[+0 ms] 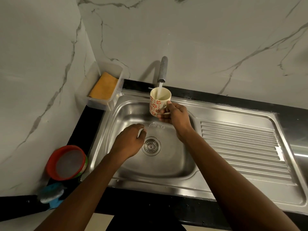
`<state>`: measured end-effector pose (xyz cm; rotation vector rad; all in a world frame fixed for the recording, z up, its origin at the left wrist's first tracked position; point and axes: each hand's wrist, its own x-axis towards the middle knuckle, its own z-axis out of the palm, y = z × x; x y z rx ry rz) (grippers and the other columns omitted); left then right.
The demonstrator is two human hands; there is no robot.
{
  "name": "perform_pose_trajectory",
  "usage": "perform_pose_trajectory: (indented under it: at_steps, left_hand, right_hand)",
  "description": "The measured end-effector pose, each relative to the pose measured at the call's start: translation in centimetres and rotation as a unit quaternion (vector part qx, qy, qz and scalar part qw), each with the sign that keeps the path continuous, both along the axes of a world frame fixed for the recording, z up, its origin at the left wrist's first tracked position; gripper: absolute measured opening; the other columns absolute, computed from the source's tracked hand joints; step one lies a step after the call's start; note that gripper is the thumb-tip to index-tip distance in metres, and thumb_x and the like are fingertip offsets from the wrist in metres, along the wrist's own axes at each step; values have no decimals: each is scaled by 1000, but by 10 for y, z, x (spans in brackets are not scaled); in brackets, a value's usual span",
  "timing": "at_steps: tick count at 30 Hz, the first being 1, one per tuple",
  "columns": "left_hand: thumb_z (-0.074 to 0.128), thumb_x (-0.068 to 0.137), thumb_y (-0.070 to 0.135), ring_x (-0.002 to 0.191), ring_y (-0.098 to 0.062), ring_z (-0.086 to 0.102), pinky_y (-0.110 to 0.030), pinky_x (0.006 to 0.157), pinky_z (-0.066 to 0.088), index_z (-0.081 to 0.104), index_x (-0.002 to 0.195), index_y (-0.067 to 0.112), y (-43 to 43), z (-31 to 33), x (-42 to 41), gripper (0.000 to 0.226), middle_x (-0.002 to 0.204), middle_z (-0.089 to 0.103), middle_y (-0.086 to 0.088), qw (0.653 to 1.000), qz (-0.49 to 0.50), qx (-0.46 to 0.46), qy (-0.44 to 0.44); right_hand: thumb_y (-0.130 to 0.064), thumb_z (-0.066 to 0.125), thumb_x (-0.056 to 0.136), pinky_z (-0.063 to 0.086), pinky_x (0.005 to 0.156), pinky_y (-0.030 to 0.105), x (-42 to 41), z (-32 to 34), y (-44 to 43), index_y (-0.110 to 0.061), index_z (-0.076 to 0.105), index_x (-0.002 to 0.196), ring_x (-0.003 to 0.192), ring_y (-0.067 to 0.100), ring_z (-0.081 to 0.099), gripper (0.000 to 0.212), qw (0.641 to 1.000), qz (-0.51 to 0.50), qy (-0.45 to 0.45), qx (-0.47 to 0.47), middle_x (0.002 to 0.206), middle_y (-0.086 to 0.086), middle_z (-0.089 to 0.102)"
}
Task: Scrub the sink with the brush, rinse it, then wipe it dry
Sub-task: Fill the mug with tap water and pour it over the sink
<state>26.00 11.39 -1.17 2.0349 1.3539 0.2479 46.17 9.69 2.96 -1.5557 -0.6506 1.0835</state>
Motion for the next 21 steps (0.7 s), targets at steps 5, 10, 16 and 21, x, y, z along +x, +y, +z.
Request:
perform_pose_trajectory:
  at_steps: [5,10,16,21]
  left_hand:
    - [44,106,45,106,-18,65,-37,99,50,60,139,27,0,2,-2,41,139,64,4,1000,1,5,2]
    - [46,106,41,99,-14,66,-33,96,49,62,136,27,-1,4,-4,37,139,64,6,1000,0,4,-7]
    - [47,106,37,95,-13,65,-32,93,49,65,132,26,1,6,-2,33,135,66,5,1000,0,12,-8]
    - [48,106,39,98,-15,65,-33,95,50,66,131,26,4,5,-1,34,135,66,5,1000,4,14,-9]
  right_hand:
    - [-27,48,111,64,80,40,-1,3,2,-6,67,94,88,33,73,33,1000,2,8,14,102,28,72]
    - [-27,49,111,65,80,40,-1,6,4,1,68,105,87,32,73,35,1000,-3,9,13,103,26,73]
    - [-27,49,111,64,85,43,-1,7,4,-2,69,106,97,43,73,33,1000,-4,12,14,104,27,73]
    - [-27,49,111,65,84,44,0,6,2,-3,68,101,92,38,74,32,1000,1,7,18,103,26,74]
